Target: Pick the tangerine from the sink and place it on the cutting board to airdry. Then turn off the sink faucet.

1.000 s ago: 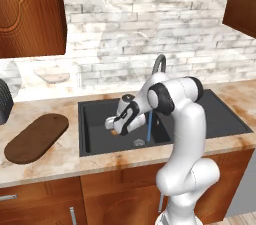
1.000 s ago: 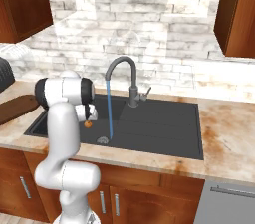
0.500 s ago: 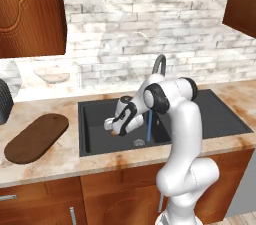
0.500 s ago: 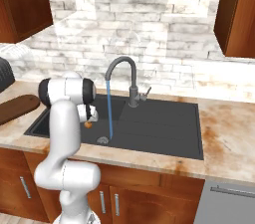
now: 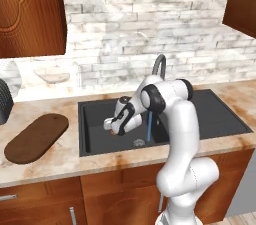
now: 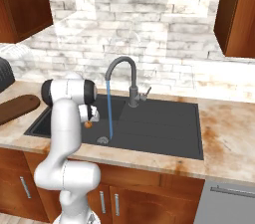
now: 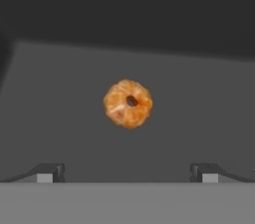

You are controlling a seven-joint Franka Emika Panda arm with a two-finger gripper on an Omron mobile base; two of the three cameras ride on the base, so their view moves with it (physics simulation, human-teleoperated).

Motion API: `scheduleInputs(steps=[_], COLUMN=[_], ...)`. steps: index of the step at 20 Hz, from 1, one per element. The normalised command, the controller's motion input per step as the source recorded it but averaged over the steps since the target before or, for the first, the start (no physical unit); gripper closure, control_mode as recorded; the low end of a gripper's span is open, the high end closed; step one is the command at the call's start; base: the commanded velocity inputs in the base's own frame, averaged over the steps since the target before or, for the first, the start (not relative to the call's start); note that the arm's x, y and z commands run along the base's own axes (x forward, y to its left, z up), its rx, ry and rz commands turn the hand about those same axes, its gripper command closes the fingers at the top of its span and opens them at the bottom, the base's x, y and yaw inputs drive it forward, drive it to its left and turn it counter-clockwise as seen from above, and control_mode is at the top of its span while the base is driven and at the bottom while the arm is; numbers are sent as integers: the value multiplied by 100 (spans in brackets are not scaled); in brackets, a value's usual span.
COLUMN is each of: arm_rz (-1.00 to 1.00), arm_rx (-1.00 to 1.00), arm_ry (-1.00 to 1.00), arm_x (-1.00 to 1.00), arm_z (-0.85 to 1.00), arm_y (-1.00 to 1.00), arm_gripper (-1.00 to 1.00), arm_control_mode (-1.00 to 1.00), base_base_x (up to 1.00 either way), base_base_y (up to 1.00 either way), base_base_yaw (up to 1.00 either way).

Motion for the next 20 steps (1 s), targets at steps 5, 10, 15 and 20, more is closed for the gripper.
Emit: scheduleInputs(steps=[5,10,15,20], arm_rz=[-1,-1,-2,-2], arm_rx=[0,0,0,0], arm_ry=[3,4,3,1], arm_x=[20,20,24,25], arm_z=[-21,-23,-19,-15], arm_y=[4,4,4,4], arm_gripper=[-100,-100,-100,-100], arm_control_mode=[-100,-100,-100,-100], base_base_x=[0,0,0,0], base_base_y=[0,0,0,0], base_base_yaw=[0,0,0,0])
